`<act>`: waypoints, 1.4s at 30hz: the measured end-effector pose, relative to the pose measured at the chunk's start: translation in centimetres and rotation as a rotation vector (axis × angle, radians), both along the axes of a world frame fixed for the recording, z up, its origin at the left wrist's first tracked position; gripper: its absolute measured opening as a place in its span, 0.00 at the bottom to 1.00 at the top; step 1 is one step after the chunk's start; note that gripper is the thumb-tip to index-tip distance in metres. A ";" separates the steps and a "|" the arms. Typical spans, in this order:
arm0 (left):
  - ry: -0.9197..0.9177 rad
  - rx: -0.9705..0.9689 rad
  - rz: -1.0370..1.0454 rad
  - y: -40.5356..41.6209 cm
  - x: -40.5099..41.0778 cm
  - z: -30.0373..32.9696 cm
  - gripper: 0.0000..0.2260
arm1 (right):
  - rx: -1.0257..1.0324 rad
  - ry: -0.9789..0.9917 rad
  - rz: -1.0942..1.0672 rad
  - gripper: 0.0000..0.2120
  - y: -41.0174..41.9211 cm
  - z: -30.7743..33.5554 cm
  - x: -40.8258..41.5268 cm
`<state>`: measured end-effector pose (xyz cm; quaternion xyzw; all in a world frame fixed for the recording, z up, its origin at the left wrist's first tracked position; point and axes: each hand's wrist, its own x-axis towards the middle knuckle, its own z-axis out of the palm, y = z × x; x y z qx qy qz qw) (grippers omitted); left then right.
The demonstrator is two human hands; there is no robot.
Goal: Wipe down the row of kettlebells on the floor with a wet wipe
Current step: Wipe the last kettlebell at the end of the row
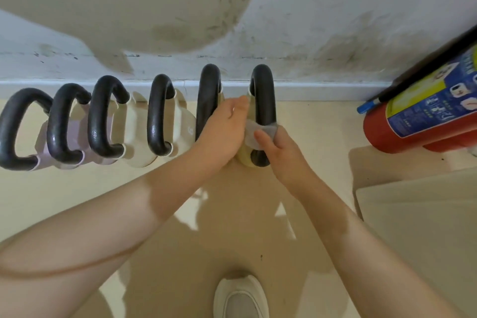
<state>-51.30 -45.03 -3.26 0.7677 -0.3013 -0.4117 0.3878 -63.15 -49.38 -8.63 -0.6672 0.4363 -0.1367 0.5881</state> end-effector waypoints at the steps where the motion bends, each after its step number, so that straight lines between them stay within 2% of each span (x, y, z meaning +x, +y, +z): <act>1: 0.013 0.020 -0.027 0.0 0.0 0.1 0.19 | -0.087 0.000 -0.006 0.13 0.9 -0.7 -0.4; 3: 0.027 0.037 -0.067 0.1 0.0 0.3 0.17 | -0.241 0.054 -0.059 0.10 2.3 -2.7 -0.9; 6: 0.163 -0.019 -0.029 0.2 -0.1 -0.1 0.15 | -0.425 0.128 -0.146 0.19 2.8 -4.0 -0.4; 8: 0.243 -0.018 -0.024 0.3 -0.2 -0.5 0.15 | -0.420 0.083 -0.248 0.17 3.2 -3.5 0.1; 10: 0.239 -0.021 -0.053 0.2 -0.2 -0.8 0.15 | -0.410 0.053 -0.297 0.16 3.9 -4.0 0.1; 14: 0.147 0.001 -0.116 -0.3 -0.2 -0.7 0.18 | -0.362 0.181 -0.221 0.23 4.8 -5.9 0.3; 17: 0.131 -0.003 -0.118 -1.0 0.1 -0.7 0.17 | -0.278 -0.040 -0.308 0.13 4.7 -3.9 0.9; 19: 0.195 0.022 -0.092 -1.1 0.4 -0.5 0.17 | -0.249 -0.194 -0.273 0.19 3.9 -2.6 1.3; 21: 0.266 0.078 -0.101 -1.0 0.7 -0.2 0.20 | -0.376 -0.150 -0.178 0.24 2.2 -2.0 1.9; 25: 0.336 0.011 0.016 -1.0 0.8 0.0 0.24 | -0.726 0.158 0.246 0.24 -3.7 -0.4 2.5; 28: 0.257 -0.095 0.055 -0.7 0.9 0.1 0.17 | -0.876 0.319 0.460 0.20 -7.8 1.7 3.6; 31: 0.257 -0.110 0.059 -0.6 1.0 0.3 0.13 | -1.062 0.685 0.804 0.19 -8.7 3.8 5.7; 33: 0.212 -0.121 0.031 -0.1 1.3 0.4 0.12 | -1.167 0.858 1.044 0.22 -8.0 4.6 6.4; 35: 0.216 -0.137 0.036 0.3 1.8 0.3 0.15 | -1.239 0.870 1.097 0.24 -7.9 4.9 6.2; 37: 0.185 -0.148 0.045 0.7 2.3 0.0 0.29 | -1.314 0.851 1.038 0.25 -7.6 5.0 5.9; 38: 0.176 -0.150 0.054 0.9 2.5 0.1 0.32 | -1.316 0.830 1.013 0.25 -7.3 4.9 5.8; 42: 0.161 -0.186 0.089 1.9 2.8 -0.1 0.26 | -1.182 0.899 1.104 0.14 -3.0 3.8 4.5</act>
